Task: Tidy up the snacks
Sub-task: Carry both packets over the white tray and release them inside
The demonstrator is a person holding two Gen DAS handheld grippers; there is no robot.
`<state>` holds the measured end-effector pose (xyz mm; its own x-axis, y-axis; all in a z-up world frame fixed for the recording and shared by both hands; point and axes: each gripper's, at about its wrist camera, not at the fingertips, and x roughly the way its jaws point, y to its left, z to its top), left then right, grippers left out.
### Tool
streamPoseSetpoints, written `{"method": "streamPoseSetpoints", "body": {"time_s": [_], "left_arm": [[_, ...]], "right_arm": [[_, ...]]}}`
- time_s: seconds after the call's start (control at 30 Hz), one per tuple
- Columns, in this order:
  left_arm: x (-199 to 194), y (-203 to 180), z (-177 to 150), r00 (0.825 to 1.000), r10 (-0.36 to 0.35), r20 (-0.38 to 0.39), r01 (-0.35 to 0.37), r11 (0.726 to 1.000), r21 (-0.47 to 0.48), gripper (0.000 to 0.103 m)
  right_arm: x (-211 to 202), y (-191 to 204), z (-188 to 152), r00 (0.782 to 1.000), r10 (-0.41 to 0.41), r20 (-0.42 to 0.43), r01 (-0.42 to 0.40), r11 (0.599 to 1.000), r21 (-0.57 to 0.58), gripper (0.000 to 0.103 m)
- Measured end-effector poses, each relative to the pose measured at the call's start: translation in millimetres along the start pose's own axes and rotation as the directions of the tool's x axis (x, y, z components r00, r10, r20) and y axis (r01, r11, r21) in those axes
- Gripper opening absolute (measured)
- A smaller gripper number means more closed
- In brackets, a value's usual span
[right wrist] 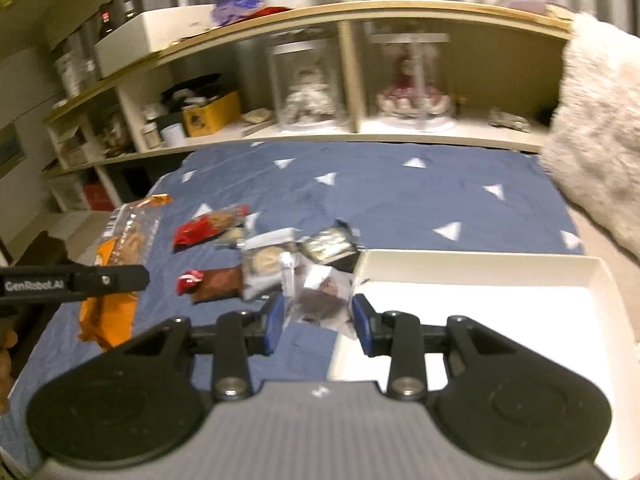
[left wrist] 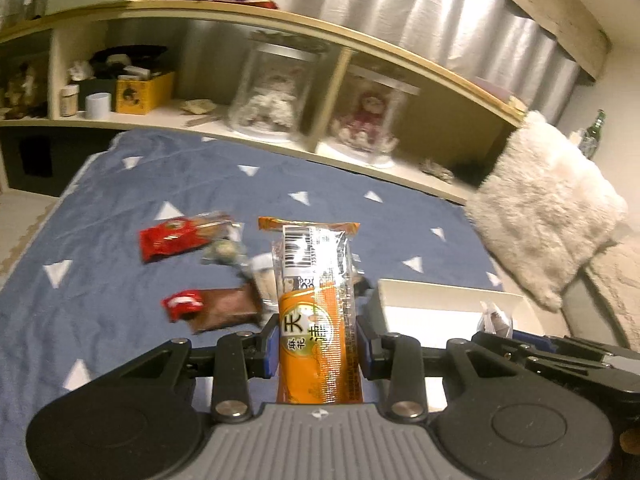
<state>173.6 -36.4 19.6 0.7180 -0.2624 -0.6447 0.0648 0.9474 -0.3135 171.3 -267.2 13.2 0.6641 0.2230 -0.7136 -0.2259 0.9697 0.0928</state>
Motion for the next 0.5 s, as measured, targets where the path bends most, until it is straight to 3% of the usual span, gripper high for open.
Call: {"method": "streamPoseSetpoints", "body": {"time_s": [0.5], "left_arm": [[47,-85,-7,0.990,-0.105,-0.094,0.108,0.993,0.036,0.039]], "right_arm": [[-36,-66,-23,0.993,-0.117,-0.022,0.118,0.990,0.074,0.043]]}}
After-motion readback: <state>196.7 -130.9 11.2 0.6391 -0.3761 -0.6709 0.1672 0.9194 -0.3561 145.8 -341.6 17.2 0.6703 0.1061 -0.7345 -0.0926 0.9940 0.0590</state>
